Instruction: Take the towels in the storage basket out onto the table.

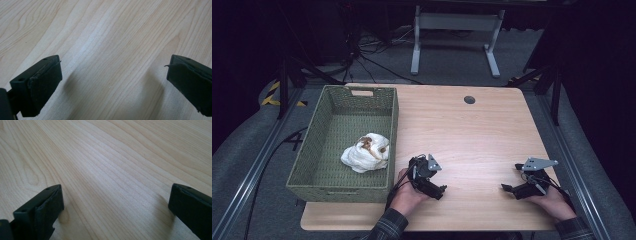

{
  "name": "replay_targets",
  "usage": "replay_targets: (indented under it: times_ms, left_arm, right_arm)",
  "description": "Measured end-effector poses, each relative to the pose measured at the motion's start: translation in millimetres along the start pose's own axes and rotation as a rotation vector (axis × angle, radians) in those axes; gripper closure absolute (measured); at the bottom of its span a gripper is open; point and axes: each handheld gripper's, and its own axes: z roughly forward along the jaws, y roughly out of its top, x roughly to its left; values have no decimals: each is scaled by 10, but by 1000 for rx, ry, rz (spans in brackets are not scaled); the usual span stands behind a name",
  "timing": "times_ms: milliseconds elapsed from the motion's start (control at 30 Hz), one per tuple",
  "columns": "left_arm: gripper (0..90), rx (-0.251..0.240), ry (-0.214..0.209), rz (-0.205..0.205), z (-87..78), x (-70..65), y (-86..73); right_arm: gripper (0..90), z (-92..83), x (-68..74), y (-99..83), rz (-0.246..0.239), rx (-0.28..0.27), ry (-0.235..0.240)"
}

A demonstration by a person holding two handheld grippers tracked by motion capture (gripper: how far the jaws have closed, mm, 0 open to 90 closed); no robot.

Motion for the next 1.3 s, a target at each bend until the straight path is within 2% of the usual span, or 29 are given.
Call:
replay_targets:
  times_ms: [467, 1033, 1300]
  left_arm:
    - [6, 3, -2, -15, -47, 24, 30]
    - [13, -22, 3, -25, -107, 48, 89]
    - [15, -12, 7, -28, -137, 56, 116]
  right_arm:
    - [4, -8, -8, -5, -4, 1, 6]
    - [4, -6, -8, -4, -1, 2, 4]
    - [4, -5, -8, -4, -2, 2, 3]
